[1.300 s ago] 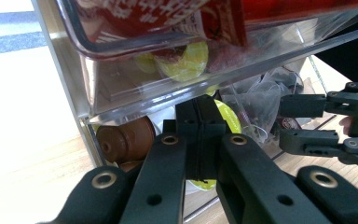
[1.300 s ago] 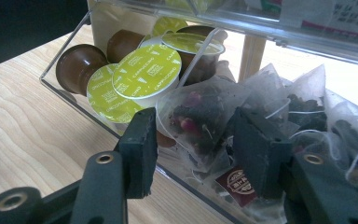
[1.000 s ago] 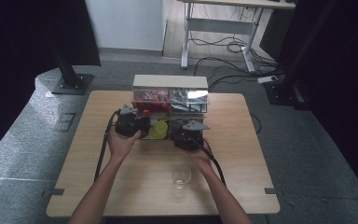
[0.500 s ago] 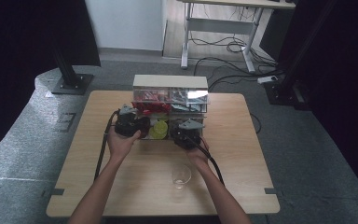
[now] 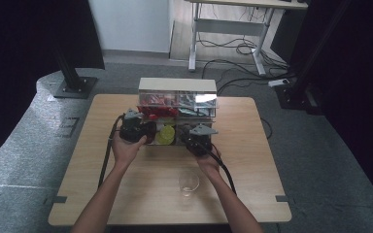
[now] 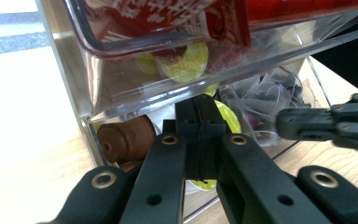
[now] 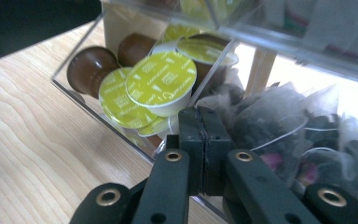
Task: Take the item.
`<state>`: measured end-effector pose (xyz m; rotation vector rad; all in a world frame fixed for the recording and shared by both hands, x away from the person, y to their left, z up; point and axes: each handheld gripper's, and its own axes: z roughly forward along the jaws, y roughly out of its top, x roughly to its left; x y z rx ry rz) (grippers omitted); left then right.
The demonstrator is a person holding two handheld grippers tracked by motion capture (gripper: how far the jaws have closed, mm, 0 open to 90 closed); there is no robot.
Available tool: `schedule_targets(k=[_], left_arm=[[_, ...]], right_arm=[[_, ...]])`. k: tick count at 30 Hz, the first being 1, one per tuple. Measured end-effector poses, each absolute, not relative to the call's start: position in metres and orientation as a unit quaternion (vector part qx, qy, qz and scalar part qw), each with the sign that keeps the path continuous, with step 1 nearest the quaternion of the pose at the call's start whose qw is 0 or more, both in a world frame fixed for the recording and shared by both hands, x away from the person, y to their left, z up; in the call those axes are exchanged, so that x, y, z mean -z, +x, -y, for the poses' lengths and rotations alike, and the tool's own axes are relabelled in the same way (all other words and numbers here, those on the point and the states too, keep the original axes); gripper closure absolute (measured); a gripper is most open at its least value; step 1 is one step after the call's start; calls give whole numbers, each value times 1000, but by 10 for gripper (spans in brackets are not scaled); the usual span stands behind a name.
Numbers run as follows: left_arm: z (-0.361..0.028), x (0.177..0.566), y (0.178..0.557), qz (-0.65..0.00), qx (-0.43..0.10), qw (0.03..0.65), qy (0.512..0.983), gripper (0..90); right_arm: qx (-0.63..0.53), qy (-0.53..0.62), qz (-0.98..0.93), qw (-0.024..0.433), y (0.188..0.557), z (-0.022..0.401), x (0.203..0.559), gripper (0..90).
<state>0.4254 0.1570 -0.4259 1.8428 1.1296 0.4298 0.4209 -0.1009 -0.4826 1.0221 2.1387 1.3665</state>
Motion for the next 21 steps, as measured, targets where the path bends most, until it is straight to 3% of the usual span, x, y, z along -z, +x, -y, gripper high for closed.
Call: schedule_targets(k=[21], left_arm=[[-157,426,425,-459,-173,452,745,900]], right_arm=[[-526,363,-743,198,405,125,459,883]])
